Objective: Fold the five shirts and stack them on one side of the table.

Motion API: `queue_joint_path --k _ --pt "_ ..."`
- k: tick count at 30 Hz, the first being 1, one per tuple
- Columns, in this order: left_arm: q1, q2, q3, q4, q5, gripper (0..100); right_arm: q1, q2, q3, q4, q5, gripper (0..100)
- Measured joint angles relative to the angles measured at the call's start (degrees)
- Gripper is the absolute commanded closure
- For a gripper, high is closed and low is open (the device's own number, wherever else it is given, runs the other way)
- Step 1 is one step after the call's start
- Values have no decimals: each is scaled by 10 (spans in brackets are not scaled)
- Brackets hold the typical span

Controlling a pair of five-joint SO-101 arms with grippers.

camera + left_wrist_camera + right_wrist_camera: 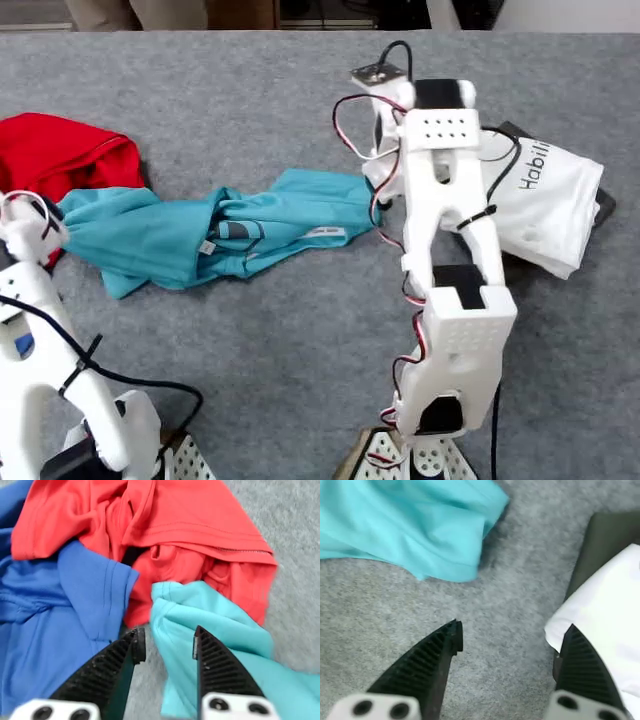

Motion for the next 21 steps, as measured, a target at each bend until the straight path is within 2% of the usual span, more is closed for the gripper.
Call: queue_joint_path --k 3,6,10,13,15,21 --pt "46 0 -57 98 1 825 -4 1 10 0 0 684" --pt "126 0 -81 188 0 825 -8 4 17 -2 0 684" --pt "248 -1 -71 243 -1 825 -9 4 37 -37 -18 684" --pt "338 -1 -29 237 -12 824 -9 6 76 -79 -21 684" --pt "379 -1 10 212 -50 824 -10 19 112 -129 -25 684" --pt "398 -1 118 62 -149 829 -10 65 178 -260 -49 684"
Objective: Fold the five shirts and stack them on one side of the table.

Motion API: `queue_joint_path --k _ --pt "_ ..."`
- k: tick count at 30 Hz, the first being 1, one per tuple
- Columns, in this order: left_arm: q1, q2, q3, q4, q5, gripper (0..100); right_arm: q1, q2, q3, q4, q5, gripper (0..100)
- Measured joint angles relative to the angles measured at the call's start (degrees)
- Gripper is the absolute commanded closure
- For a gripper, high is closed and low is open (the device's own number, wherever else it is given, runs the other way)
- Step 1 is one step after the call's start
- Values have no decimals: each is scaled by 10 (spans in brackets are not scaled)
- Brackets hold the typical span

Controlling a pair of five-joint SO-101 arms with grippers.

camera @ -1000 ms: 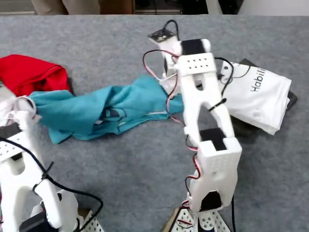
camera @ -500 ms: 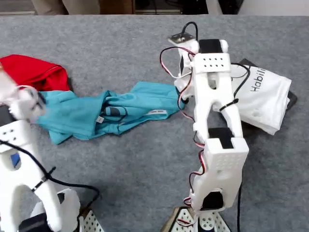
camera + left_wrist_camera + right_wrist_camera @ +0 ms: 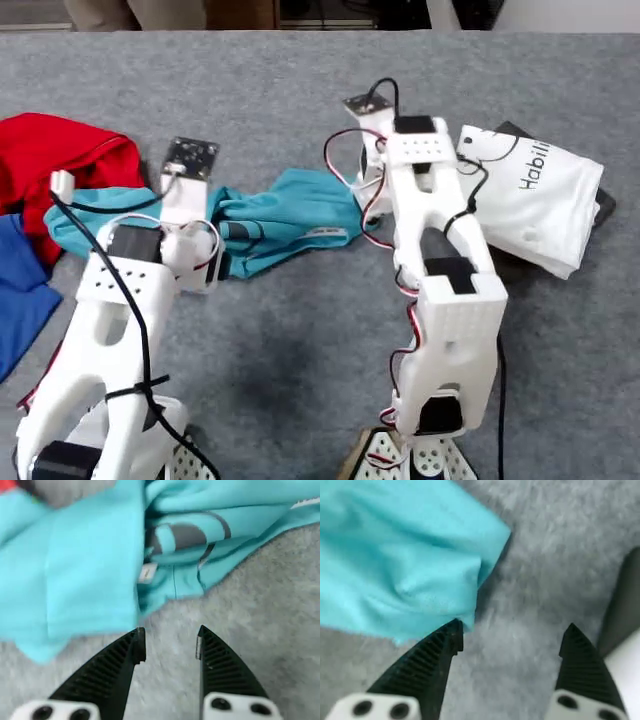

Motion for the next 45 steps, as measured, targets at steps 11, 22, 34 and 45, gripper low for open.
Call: queue_joint_path --k 11,22,34,45 --pt "-78 0 69 -109 -76 829 0 15 0 -65 -11 684" --pt "-76 19 138 -162 -76 829 0 17 0 -66 -11 684" --pt "-102 207 76 -232 -76 981 0 17 0 -66 -11 684" --pt "-102 195 -8 -147 -76 981 0 17 2 -66 -11 684"
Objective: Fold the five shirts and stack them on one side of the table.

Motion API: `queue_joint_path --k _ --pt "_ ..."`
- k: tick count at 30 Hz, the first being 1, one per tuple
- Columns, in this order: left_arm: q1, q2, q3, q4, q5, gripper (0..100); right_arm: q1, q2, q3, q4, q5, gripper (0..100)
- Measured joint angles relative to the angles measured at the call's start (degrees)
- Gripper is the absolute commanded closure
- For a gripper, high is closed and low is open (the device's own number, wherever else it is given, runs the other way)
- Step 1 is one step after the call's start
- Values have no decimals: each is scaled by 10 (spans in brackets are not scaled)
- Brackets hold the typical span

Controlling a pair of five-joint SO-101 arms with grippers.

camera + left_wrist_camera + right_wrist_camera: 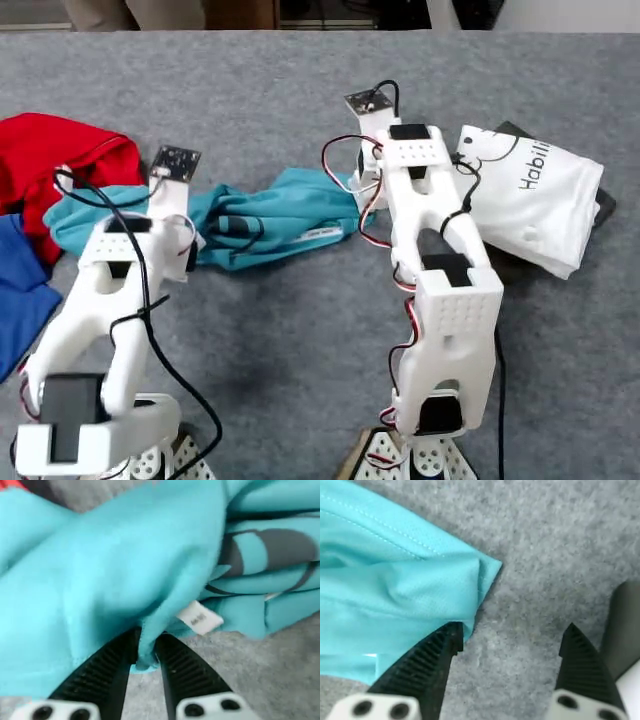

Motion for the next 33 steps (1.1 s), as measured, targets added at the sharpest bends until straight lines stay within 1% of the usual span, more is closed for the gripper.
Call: queue_joint_path --k 4,8,13,18,21,25,29,33 --pt "0 -50 -47 78 -1 981 0 0 0 0 0 684" --pt "-3 -100 -61 135 -1 981 0 0 0 0 0 684" --pt "-3 -145 -62 180 -2 981 0 0 1 0 0 684" --pt "-4 -172 -62 194 -2 981 0 0 1 0 0 684" --pt "-21 -195 -81 214 -1 981 0 0 1 0 0 684" --pt "-50 -234 -156 280 -2 982 0 0 -2 19 0 684" --pt "-102 -277 -222 343 -2 982 1 0 -33 84 0 684" --pt "-164 -314 -235 372 -2 982 -10 0 -104 156 -25 684"
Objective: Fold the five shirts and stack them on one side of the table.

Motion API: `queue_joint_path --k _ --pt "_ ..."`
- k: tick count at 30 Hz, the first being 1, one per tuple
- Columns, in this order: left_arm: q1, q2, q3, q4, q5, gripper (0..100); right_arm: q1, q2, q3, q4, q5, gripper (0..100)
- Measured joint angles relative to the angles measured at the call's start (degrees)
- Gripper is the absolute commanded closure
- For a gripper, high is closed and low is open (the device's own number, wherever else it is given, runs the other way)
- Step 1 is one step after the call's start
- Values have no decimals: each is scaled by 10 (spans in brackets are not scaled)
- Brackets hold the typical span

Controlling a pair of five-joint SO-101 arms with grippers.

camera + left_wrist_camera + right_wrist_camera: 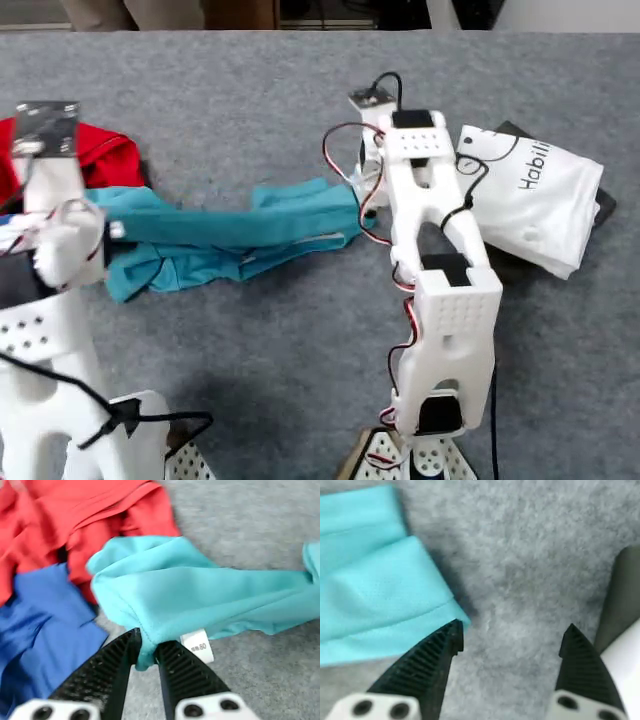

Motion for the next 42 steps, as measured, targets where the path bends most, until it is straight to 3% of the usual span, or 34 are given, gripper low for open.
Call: queue_joint_path --k 7,18,22,25,30,34,42 --pt "-75 -65 110 4 -48 982 -48 0 -170 85 -34 685" --pt "-81 -211 442 -63 -127 982 -163 131 -311 97 -35 687" --pt "-84 -267 520 -97 -147 982 -160 221 -410 104 -33 804" --pt "-91 -299 564 -143 -146 982 -161 277 -494 105 -19 898" --pt "-91 -318 629 -257 -101 982 -161 342 -607 98 -15 811" --pt "-91 -319 680 -345 -40 982 -161 363 -610 79 -15 782" --pt "-91 -321 689 -373 -15 982 -139 366 -550 69 -15 782"
